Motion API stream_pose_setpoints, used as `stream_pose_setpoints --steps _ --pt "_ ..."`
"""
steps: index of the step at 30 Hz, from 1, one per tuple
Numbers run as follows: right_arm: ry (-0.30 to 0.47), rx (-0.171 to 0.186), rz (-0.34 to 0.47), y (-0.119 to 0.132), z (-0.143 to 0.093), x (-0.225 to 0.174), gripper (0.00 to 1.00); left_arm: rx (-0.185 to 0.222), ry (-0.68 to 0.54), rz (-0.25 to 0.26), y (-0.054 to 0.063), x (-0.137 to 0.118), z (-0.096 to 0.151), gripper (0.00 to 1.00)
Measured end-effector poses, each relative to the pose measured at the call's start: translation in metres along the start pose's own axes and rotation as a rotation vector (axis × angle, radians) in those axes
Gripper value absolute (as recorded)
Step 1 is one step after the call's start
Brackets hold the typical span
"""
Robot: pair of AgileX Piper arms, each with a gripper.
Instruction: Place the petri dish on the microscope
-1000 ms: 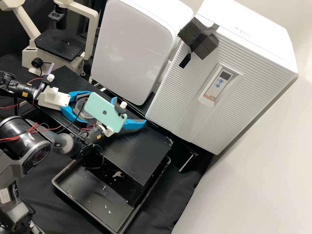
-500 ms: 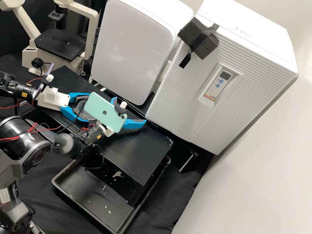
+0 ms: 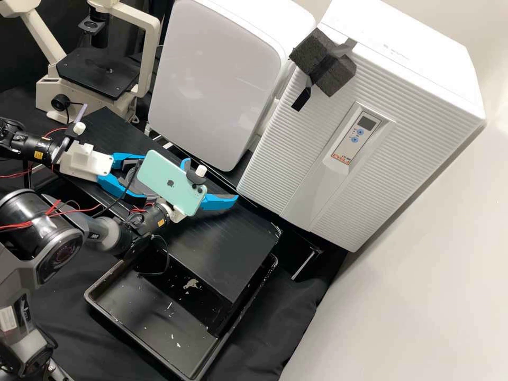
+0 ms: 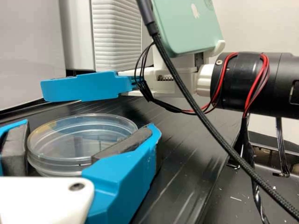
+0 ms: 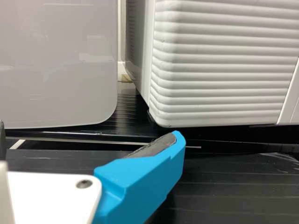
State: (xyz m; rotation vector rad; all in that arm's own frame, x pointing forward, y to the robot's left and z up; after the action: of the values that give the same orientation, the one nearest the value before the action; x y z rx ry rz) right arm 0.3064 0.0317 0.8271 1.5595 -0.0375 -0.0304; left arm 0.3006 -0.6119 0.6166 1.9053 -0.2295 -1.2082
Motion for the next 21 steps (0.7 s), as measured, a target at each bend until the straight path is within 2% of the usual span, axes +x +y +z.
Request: stream_pose_setpoints --steps 10,16,21 --pt "0.0 0.0 0.0 0.0 0.0 0.0 1.0 -0.005 0.003 0.011 0.0 -0.004 -0.001 0.0" --pt "0.0 0.0 0.0 0.0 0.0 0.0 1.0 -0.014 0.041 0.007 0.003 -0.022 -0.007 0.0" --pt "0.0 0.0 0.0 0.0 0.0 0.0 1.0 -0.019 0.092 0.006 0.01 -0.042 -0.015 0.0"
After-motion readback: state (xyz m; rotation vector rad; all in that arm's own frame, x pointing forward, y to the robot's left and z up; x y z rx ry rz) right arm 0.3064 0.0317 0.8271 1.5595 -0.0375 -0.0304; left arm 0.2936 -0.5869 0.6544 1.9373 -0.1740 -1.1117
